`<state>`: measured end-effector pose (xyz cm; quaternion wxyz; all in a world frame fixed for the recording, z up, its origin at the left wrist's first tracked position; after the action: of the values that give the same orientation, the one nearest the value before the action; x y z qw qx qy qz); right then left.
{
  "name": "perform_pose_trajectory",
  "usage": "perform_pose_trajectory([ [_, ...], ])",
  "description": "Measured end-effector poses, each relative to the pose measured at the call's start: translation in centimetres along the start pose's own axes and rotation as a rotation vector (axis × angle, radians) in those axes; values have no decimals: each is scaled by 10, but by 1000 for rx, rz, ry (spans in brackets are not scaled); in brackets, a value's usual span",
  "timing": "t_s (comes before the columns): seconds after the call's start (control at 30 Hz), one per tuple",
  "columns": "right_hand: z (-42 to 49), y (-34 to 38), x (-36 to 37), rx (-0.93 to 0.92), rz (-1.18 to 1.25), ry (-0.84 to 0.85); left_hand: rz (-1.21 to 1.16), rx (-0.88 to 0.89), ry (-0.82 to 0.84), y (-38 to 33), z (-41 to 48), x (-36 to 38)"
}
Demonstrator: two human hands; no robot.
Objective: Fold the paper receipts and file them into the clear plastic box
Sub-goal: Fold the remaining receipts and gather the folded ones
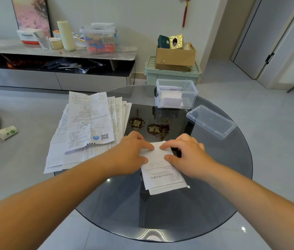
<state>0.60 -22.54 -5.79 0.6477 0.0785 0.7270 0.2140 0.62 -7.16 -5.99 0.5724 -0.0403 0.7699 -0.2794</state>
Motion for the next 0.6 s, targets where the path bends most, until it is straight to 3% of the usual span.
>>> perform_pose_trajectory([
  [0.4, -4, 0, 3, -43, 39, 1, 71, 30, -45, -6, 5, -13],
  [0.6, -3, 6, 4, -52, 28, 20, -35, 44, -69, -5, 10, -18],
])
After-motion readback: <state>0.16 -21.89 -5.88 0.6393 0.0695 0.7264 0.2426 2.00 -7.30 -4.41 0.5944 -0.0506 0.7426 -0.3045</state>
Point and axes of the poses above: each hand's wrist, its own z-axis towards the middle knuckle, its own x-axis out of the palm, y = z × x, the point moved 9 cm from there along z, towards the middle knuckle, and after that the axes turned 1 degree about -z, right-handed, at the moved point
